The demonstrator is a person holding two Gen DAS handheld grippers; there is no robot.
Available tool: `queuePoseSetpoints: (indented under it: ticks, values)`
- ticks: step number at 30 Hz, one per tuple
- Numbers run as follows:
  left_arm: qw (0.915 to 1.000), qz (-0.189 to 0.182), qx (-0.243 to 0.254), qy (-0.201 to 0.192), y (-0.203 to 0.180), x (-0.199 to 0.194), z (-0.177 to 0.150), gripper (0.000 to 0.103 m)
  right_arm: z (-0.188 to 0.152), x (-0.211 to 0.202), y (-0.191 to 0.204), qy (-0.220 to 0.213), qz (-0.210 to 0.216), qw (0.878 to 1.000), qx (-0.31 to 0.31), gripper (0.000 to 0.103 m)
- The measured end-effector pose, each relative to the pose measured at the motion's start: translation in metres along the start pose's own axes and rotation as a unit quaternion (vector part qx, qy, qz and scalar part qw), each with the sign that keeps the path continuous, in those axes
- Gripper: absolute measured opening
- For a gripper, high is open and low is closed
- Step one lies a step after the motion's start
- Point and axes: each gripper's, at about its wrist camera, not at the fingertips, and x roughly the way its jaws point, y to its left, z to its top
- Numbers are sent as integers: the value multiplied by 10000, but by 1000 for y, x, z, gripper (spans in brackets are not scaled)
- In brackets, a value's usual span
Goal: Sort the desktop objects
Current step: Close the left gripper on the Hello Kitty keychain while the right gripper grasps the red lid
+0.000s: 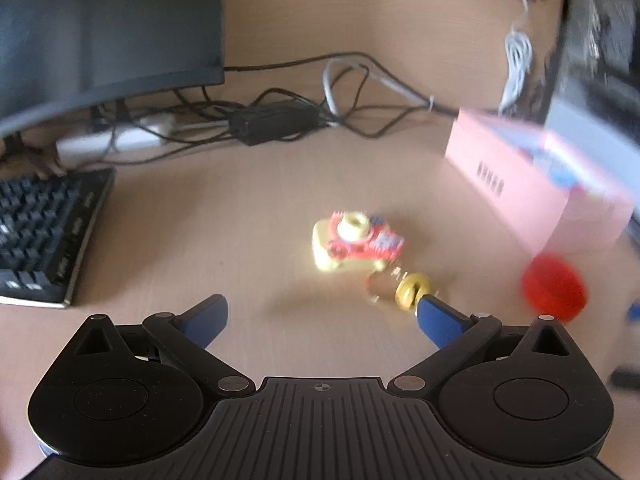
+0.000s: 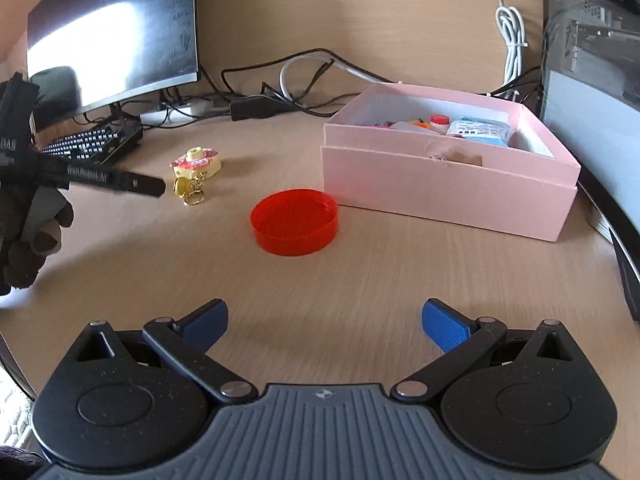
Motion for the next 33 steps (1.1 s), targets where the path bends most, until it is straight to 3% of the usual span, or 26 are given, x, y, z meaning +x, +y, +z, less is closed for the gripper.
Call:
queuePoseSetpoints:
  ticks: [3, 6, 9, 10, 11, 14, 17, 23, 26, 28, 30, 31, 33]
  values:
    - [10000, -21, -55, -32, -8, 7, 13, 103, -1, -1, -1, -32, 11, 10000, 19, 103]
    - [9992, 358, 154, -51, -25, 25, 24, 103, -2, -3, -4, -86, 42, 9999, 119, 103]
    - [9988, 463, 133, 64, -34, 44, 30, 102, -2, -4, -8, -125, -84, 9993, 334, 103]
    - [9987, 472, 146, 93, -35, 48, 31, 96, -1, -4, -10, -122, -151, 9990, 402, 103]
    - [9986, 482, 168, 137, -36, 52, 30, 81, 0, -5, -11, -133, -179, 9987, 463, 103]
    - [9982, 487, 342, 113, -39, 49, 24, 66, 8, -5, -10, -215, -127, 9983, 530, 103]
    - [9987, 263, 414, 138, -39, 34, 12, 66, 22, 2, -2, -219, -296, 9988, 315, 103]
    - [9938, -439, 1015, 134, -54, -16, -34, 67, 43, 34, 20, 71, -156, 9997, -169, 103]
    - [9927, -498, 1092, 141, -56, -31, -48, 78, 49, 51, 30, 180, -206, 9990, -360, 103]
    - [9932, -451, 1069, 112, -55, -33, -51, 80, 52, 59, 35, 217, -234, 9985, -445, 103]
    - [9938, -402, 1033, 84, -53, -33, -51, 81, 53, 65, 39, 283, -210, 9981, -499, 87]
    - [9942, -396, 998, 80, -53, -31, -50, 83, 53, 65, 39, 271, -168, 9982, -498, 84]
    - [9943, -393, 984, 79, -53, -27, -46, 84, 55, 62, 41, 297, -93, 9983, -491, 64]
